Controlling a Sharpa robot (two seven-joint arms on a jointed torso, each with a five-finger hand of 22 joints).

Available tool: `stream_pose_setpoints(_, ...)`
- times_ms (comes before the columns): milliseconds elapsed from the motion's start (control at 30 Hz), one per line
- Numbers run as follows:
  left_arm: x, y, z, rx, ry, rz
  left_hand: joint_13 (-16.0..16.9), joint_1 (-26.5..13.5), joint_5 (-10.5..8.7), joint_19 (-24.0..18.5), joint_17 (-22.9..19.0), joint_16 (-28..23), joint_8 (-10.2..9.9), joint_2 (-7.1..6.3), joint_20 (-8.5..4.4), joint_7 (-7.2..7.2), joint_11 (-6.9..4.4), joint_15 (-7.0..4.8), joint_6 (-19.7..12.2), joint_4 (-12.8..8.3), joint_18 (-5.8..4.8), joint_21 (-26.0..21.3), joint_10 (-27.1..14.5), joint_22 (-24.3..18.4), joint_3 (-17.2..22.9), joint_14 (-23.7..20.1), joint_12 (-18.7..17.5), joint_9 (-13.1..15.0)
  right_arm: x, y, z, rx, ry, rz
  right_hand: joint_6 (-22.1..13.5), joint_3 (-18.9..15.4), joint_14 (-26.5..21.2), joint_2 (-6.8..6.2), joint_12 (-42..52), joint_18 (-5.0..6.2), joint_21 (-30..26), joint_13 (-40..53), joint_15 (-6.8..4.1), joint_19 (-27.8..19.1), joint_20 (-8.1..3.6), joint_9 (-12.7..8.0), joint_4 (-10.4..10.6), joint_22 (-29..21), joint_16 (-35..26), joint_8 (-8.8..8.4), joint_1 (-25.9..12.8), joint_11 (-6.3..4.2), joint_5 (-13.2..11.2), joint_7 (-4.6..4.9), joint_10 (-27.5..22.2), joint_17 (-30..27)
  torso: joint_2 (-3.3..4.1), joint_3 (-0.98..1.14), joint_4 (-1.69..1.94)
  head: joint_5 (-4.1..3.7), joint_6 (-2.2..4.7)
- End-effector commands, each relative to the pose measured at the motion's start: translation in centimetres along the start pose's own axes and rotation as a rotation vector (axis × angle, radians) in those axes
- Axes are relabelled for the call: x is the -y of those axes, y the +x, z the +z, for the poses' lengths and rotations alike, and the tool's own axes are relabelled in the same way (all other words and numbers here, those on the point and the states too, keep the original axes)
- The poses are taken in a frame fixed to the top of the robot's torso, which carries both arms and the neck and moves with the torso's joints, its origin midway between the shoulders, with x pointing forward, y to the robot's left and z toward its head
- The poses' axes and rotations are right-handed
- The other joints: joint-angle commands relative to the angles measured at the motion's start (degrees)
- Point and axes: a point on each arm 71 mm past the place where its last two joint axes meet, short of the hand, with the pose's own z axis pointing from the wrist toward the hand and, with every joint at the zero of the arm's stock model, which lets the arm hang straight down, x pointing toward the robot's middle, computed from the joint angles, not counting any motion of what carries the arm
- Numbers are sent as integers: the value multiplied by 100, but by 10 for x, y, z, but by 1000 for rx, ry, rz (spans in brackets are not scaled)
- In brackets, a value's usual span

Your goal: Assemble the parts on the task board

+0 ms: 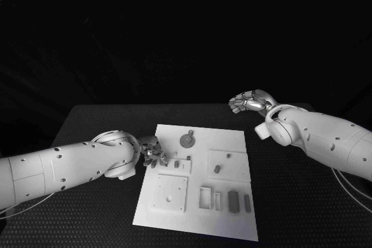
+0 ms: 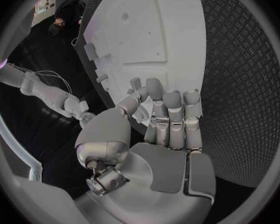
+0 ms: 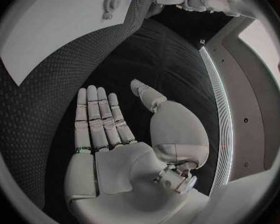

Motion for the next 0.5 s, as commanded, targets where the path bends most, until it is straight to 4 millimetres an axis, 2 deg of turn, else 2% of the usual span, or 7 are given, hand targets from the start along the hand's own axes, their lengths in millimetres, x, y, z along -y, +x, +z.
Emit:
stream_pose_setpoints(33, 2, 3, 0, -17, 3, 10, 10, 76, 20, 39, 9, 38, 18, 0, -507, -267, -17, -36, 319, 4, 42, 22, 24, 77, 31, 5, 30, 39, -1, 1, 0, -10, -9, -1, -52, -17, 19, -22, -25, -91, -31, -3, 33, -6, 6, -8, 12, 7, -19, 24, -24, -14, 36, -1, 33, -3, 0, 0, 1, 2, -4)
stream_pose_setpoints(500, 1, 6, 2, -34, -11, 15, 17, 73, 22, 47, 10, 43, 15, -5, -511, -269, -19, -42, 324, 4, 42, 29, 25, 81, 37, 8, 35, 41, -1, 1, 0, -9, -9, -1, -54, -18, 19, -22, -29, -90, -36, -3, 33, -5, 7, -14, 14, 11, -20, 28, -26, -14, 37, -1, 34, -3, 1, -2, 0, -2, -12)
